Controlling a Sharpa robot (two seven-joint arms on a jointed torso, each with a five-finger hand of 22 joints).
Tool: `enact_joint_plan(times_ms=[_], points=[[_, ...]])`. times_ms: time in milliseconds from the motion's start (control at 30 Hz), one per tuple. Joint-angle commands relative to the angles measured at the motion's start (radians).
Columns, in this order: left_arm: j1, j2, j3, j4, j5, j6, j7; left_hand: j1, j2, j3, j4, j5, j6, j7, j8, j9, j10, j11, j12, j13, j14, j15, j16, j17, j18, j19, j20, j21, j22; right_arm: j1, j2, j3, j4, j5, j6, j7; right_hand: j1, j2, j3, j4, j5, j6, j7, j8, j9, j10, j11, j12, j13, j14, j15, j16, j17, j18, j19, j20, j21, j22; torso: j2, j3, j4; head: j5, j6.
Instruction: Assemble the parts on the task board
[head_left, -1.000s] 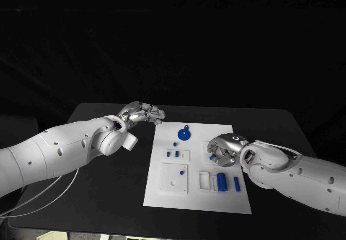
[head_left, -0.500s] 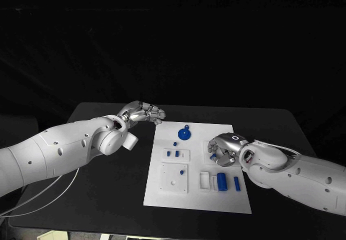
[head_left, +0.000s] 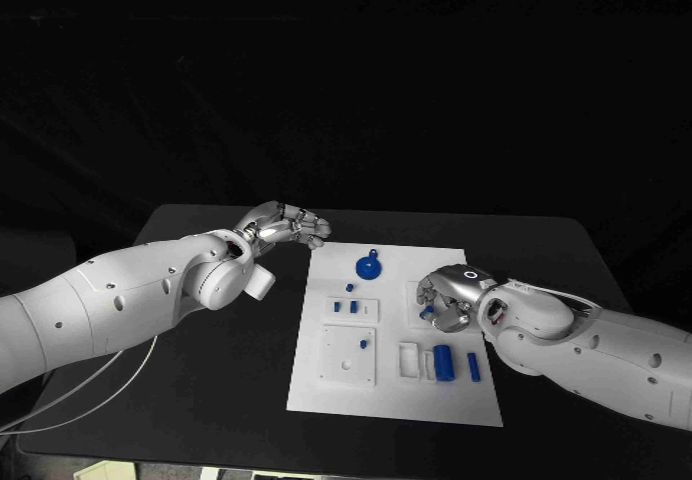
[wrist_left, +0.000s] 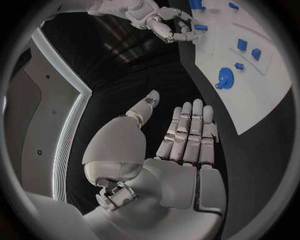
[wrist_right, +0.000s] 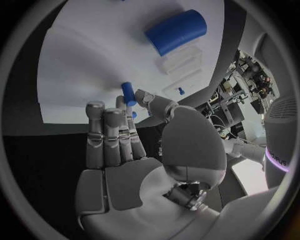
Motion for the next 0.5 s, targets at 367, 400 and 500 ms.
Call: enact_joint_plan(times_ms=[367, 400, 500], points=[[0.001, -0.001, 0.001, 0.006, 0.003, 0.015, 0.009, -0.008, 0.007, -0.002, 0.005, 0.002, -0.005, 0.002, 0.005, -0.002, 0.004, 0.005, 0.004, -0.002, 0.008, 0.002, -0.006, 0.003, 0.018, 0.008, -0.002, -0.005, 0.002, -0.004, 0.004, -0.003, -0.007, -0.012, 0.027, -0.008, -0.017, -0.008, -0.035, -0.008, -0.002, -0.007, 0.001, -0.005, -0.003, -0.027, 0.010, -0.018, -0.011, -0.007, 0.012, 0.004, -0.002, 0.092, -0.011, -0.003, -0.001, 0.012, 0.000, 0.0002, 0.0003, 0.001, -0.004], [0.001, -0.001, 0.001, 0.006, 0.003, 0.015, 0.008, -0.008, 0.007, -0.002, 0.005, 0.002, -0.005, 0.002, 0.005, -0.002, 0.004, 0.005, 0.004, -0.002, 0.008, 0.002, -0.006, 0.003, 0.018, 0.008, -0.002, -0.005, 0.002, -0.004, 0.004, -0.003, -0.007, -0.012, 0.027, -0.008, -0.018, -0.008, -0.037, -0.009, -0.002, -0.006, 0.001, -0.005, -0.003, -0.030, 0.011, -0.020, -0.012, -0.007, 0.013, 0.004, -0.003, 0.092, -0.011, -0.003, -0.001, 0.012, 0.000, 0.0002, 0.0002, 0.000, -0.004], [0.001, -0.001, 0.001, 0.007, 0.003, 0.016, 0.008, -0.009, 0.007, -0.002, 0.006, 0.002, -0.005, 0.002, 0.005, -0.002, 0.004, 0.005, 0.004, -0.002, 0.008, 0.002, -0.006, 0.003, 0.018, 0.008, -0.002, -0.005, 0.002, -0.004, 0.004, -0.004, -0.005, -0.009, 0.020, -0.004, -0.019, -0.007, -0.039, -0.009, -0.002, -0.006, 0.001, -0.005, -0.004, -0.033, 0.012, -0.022, -0.013, -0.008, 0.014, 0.004, -0.003, 0.092, -0.012, -0.003, -0.002, 0.011, 0.000, 0.0001, 0.0000, 0.000, -0.003]])
